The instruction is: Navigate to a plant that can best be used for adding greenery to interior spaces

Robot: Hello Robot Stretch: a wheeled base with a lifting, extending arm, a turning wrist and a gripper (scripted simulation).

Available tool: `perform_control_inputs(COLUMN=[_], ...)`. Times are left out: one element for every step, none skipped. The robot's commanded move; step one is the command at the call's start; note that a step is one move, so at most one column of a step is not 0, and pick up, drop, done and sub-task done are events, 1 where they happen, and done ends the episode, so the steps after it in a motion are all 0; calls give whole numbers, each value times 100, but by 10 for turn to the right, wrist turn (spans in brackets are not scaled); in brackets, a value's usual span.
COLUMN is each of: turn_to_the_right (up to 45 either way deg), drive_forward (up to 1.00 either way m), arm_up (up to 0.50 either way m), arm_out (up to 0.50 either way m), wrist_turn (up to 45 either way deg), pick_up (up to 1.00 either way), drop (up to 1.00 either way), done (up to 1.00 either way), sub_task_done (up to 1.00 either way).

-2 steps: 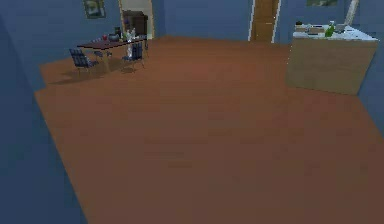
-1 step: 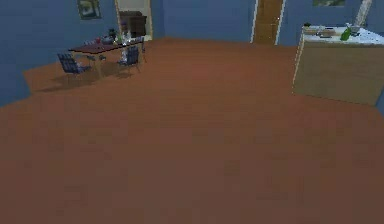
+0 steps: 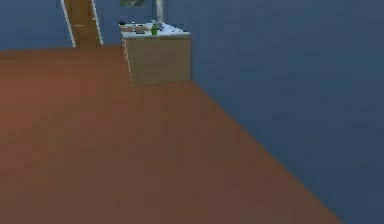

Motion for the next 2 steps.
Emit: perform_control_inputs(turn_to_the_right=[150, 0], drive_forward=[0, 20], arm_up=[0, 0], arm_out=[0, 0], wrist_turn=[0, 0], pick_up=[0, 0], drop=[0, 0], done=[0, 0], sub_task_done=[0, 0])
